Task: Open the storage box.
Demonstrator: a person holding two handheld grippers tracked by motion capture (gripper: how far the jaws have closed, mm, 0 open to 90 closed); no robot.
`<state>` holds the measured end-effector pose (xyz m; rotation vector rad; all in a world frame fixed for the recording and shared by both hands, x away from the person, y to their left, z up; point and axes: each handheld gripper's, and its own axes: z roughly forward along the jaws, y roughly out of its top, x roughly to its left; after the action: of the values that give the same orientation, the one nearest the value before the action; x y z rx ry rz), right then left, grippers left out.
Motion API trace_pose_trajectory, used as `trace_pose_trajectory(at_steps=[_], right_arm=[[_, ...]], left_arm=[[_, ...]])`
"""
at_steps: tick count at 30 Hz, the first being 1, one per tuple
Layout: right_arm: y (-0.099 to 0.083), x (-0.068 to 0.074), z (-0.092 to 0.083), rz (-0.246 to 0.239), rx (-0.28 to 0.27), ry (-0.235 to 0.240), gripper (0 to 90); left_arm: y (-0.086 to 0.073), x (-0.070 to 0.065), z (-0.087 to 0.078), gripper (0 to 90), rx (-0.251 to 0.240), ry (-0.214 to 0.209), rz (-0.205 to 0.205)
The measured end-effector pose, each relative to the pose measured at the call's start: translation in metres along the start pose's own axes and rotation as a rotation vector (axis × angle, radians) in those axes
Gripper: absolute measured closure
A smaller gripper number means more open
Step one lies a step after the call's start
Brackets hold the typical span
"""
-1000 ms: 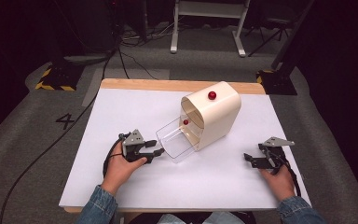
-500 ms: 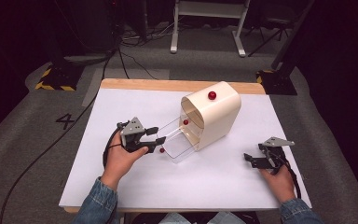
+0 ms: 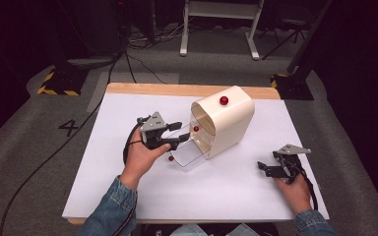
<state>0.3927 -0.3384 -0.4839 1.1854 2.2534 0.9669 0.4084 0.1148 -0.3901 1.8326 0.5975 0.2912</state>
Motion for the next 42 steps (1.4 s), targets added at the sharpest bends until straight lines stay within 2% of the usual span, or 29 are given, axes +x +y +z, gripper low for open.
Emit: trace_pose_trajectory(at_steps=[5, 8, 15, 17, 19, 21, 24, 27, 42], right_arm=[[0.0, 0.0, 0.0, -0.001, -0.001, -0.001, 17.1], [0.0, 0.001, 0.0, -0.006, -0.003, -0.005, 17.1], [0.0, 0.001, 0.0, -0.011, -0.005, -0.01, 17.1], [0.0, 0.002, 0.0, -0.012, -0.005, -0.011, 17.1], [0.0, 0.002, 0.0, -0.012, -0.005, -0.011, 17.1], [0.0, 0.002, -0.001, -0.013, -0.005, -0.012, 17.1], [0.0, 0.002, 0.0, -0.012, -0.006, -0.011, 17.1], [0.0, 0.001, 0.0, -0.012, -0.005, -0.011, 17.1], [0.0, 0.001, 0.0, -0.011, -0.005, -0.01, 17.1]], left_arm=[[0.002, 0.0, 0.017, 47.1, 0.009, -0.022, 0.006], [0.001, -0.001, 0.021, 47.1, 0.016, -0.027, 0.006], [0.001, 0.0, 0.035, 51.4, 0.019, -0.027, 0.015], [0.001, 0.0, 0.037, 52.0, 0.028, -0.024, 0.005], [-0.001, 0.001, 0.037, 54.2, 0.026, -0.012, 0.0], [-0.002, 0.003, 0.037, 62.7, 0.019, -0.016, -0.022], [-0.003, 0.002, 0.036, 72.9, 0.01, -0.022, -0.029], [-0.001, 0.001, 0.036, 73.7, 0.021, -0.003, 0.003], [-0.002, 0.001, 0.035, 73.9, 0.022, -0.007, 0.011]])
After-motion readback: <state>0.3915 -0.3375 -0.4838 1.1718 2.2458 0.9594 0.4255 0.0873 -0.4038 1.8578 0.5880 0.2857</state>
